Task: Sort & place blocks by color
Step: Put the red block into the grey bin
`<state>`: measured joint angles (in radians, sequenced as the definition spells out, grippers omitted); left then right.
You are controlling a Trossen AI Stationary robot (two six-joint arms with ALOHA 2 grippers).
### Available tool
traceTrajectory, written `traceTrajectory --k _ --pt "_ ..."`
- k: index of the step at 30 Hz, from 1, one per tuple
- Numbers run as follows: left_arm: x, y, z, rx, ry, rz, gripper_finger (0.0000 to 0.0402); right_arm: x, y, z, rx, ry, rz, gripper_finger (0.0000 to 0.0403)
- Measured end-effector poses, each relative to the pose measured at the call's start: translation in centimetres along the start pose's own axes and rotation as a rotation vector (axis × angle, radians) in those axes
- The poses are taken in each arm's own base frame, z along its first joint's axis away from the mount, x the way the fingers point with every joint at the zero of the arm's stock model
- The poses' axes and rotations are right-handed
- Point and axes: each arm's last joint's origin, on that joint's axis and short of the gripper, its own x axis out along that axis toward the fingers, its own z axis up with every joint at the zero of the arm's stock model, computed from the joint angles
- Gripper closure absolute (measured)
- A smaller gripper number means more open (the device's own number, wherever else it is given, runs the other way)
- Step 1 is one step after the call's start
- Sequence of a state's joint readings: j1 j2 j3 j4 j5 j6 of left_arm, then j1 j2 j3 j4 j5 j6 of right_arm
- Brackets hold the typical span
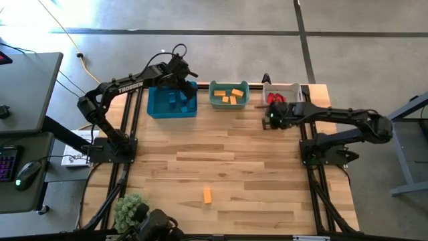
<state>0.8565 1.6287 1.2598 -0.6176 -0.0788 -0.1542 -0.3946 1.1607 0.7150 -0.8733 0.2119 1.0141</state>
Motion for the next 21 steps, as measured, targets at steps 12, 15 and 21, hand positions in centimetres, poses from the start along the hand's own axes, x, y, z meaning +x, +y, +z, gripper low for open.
traceTrajectory --k 12,15,21 --pt "0.0 -0.1 0.1 -0.056 -0.005 -0.025 0.0275 -4.2 -1.5 8.8 -0.099 -0.323 -0.003 0.0298" --pt "0.0 -0.2 0.2 -0.066 -0.009 -0.049 0.0275 -4.0 -2.5 10.3 -0.097 -0.373 0.015 0.0298" --pt "0.0 -0.2 0.2 -0.106 -0.013 -0.055 0.0275 -1.8 -4.0 11.9 -0.116 -0.307 -0.033 0.0298"
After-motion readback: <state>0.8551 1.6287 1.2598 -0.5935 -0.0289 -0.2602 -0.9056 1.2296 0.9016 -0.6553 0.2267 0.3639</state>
